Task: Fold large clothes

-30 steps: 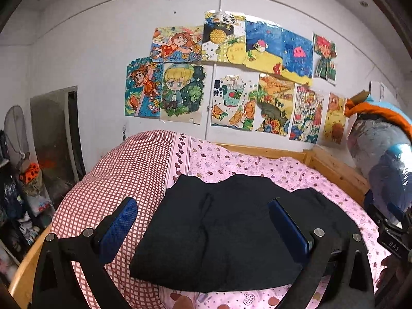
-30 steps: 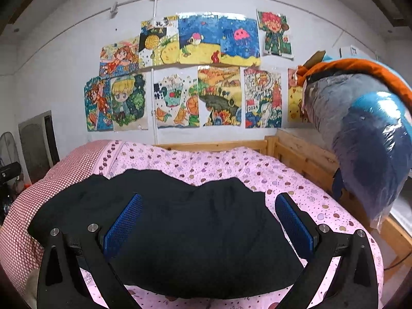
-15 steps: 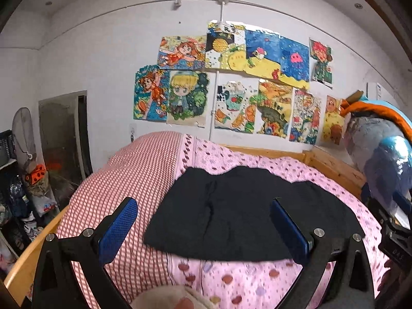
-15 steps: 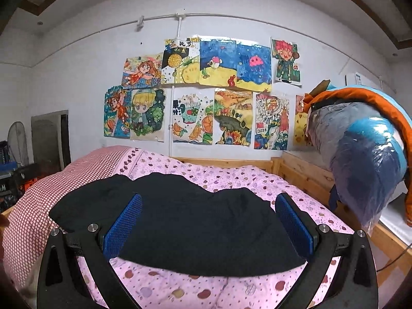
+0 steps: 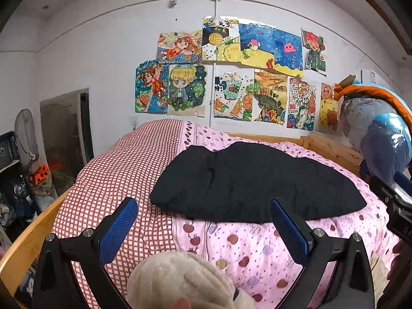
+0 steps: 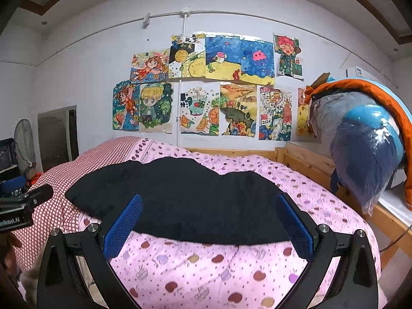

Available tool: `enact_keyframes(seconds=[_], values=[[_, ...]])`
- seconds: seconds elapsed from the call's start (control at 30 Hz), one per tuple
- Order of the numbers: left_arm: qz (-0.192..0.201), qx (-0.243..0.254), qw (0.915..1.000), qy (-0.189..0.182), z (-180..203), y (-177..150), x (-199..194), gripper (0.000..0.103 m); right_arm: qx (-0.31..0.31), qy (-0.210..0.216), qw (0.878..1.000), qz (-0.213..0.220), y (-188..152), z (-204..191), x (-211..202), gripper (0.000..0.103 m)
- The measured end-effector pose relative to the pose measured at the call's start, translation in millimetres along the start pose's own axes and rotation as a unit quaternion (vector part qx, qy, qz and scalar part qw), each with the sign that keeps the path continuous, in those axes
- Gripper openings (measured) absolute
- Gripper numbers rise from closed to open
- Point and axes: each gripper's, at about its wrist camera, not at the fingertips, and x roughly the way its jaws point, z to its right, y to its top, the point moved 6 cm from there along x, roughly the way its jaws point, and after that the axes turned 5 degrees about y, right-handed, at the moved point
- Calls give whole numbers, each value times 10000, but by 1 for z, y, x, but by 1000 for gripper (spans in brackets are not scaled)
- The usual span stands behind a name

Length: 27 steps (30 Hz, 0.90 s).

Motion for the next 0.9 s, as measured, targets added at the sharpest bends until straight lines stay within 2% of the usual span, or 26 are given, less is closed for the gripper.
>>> enact_keyframes(seconds=[0.23, 0.37, 0.67, 0.9], values=[[102, 135, 9998, -51, 3, -11, -13, 103, -175, 26, 9998, 62, -13, -5, -15, 102], [232, 289, 9993, 47, 2, -17, -23, 103, -117, 104, 9998, -108, -23, -5, -14, 102], [-117, 228, 9997, 4, -2, -28, -13, 103, -138, 153, 9987, -475, -41, -7, -4, 102], [-222, 240, 9995, 54, -4, -32, -6, 103, -162, 108, 9986, -490, -40, -7, -3, 102]])
